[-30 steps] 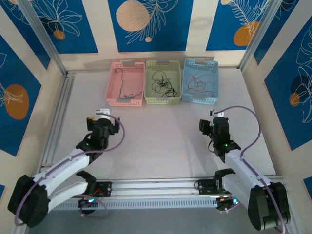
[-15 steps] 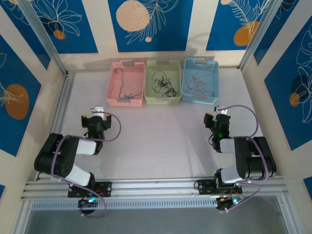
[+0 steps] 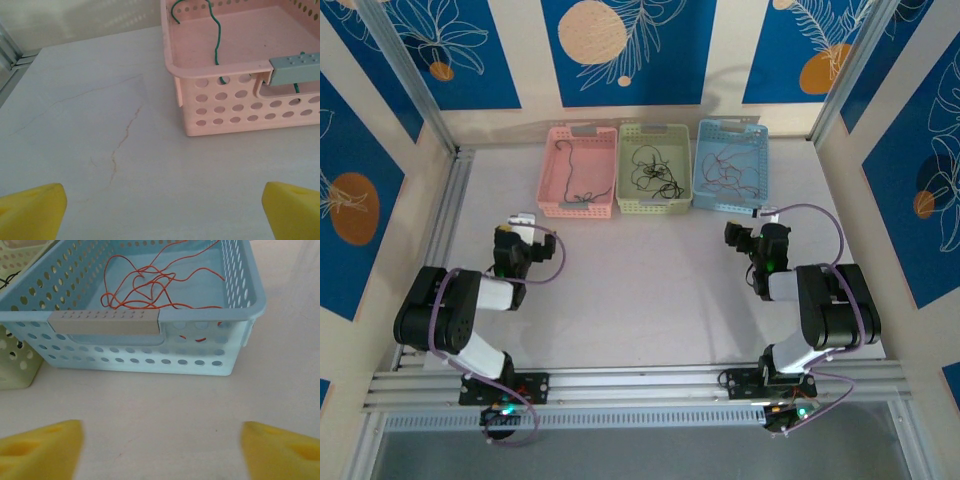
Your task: Untangle the cables
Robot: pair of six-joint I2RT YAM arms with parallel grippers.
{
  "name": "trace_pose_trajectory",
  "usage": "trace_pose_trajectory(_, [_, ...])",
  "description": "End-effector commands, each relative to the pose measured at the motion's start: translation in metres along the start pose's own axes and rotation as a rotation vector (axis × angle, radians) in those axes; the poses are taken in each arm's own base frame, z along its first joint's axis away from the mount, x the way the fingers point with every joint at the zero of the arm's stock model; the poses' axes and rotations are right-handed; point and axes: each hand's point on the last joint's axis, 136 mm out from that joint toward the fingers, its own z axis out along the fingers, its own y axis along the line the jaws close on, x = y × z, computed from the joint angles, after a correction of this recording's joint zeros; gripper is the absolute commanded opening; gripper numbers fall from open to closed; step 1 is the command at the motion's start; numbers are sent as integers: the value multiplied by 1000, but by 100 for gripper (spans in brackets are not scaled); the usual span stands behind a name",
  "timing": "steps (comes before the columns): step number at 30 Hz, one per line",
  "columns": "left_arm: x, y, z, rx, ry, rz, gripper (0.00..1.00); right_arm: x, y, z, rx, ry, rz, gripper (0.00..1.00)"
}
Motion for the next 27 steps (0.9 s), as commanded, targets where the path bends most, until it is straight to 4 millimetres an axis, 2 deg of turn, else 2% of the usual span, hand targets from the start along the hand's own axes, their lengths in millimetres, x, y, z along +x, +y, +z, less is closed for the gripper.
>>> trace_pose_trajectory(1, [-8, -1, 1, 21, -26, -14, 100, -14, 6, 0, -2, -44, -36, 99])
trace_pose_trajectory(27, [-8, -1, 2, 22, -23, -14, 100, -12, 6, 1, -13, -37, -30, 99])
